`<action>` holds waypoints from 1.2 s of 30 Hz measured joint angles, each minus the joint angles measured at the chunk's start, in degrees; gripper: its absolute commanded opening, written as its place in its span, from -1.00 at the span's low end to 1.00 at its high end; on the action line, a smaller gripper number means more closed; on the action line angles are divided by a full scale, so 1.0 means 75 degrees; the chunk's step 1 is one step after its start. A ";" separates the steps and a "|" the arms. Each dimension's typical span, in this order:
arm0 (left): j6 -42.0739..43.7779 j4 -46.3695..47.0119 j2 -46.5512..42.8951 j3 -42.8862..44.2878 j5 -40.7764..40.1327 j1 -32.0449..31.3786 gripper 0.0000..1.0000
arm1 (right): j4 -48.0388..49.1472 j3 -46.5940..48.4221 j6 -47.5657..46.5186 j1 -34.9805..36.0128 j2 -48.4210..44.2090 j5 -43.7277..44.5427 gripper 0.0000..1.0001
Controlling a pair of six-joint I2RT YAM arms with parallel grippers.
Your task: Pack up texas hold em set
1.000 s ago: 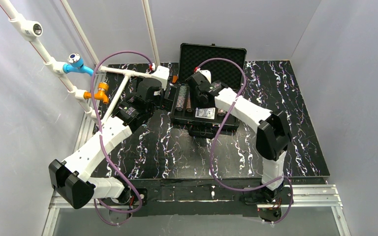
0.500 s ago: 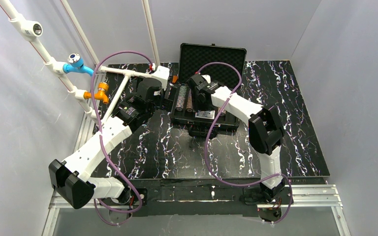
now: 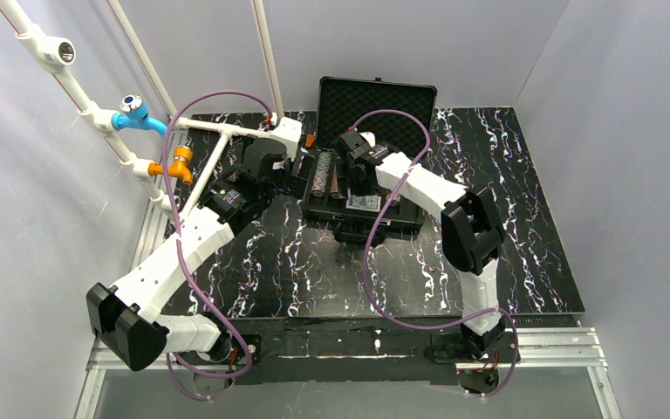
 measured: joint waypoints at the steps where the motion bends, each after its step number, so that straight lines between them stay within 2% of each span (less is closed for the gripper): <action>1: 0.0006 0.0000 0.0000 0.0000 0.0000 0.0000 0.97 | -0.0009 0.0000 0.0000 0.0000 0.0000 0.0000 0.96; 6: 0.0012 0.0000 0.0000 0.0000 0.0026 0.0000 0.97 | -0.0079 0.0000 -0.0038 -0.0026 0.0000 0.0012 0.96; 11: 0.0032 0.0003 0.0000 0.0000 0.0032 0.0000 0.97 | -0.0169 0.0000 -0.0160 -0.0300 -0.0117 0.0058 0.88; 17: 0.0061 0.0000 0.0000 0.0000 0.0035 0.0000 0.97 | -0.0012 -0.0446 -0.0280 -0.1376 -0.0938 0.0061 0.73; 20: 0.0061 0.0000 0.0000 0.0000 0.0061 0.0000 0.97 | 0.0286 -0.1011 -0.0382 -0.2113 -0.1384 0.0023 0.57; 23: 0.0067 0.0003 0.0000 0.0000 0.0064 0.0000 0.97 | 0.0574 -0.1676 -0.0592 -0.2853 -0.1320 -0.0393 0.48; 30: 0.0064 0.0003 0.0003 -0.0003 0.0087 0.0000 0.97 | 0.1189 -0.1591 -0.0941 -0.3354 -0.0227 -0.0778 -0.09; 36: 0.0093 0.0006 0.0006 -0.0015 0.0085 0.0000 0.97 | 0.1341 -0.1297 -0.1035 -0.3509 0.0003 -0.1154 -0.79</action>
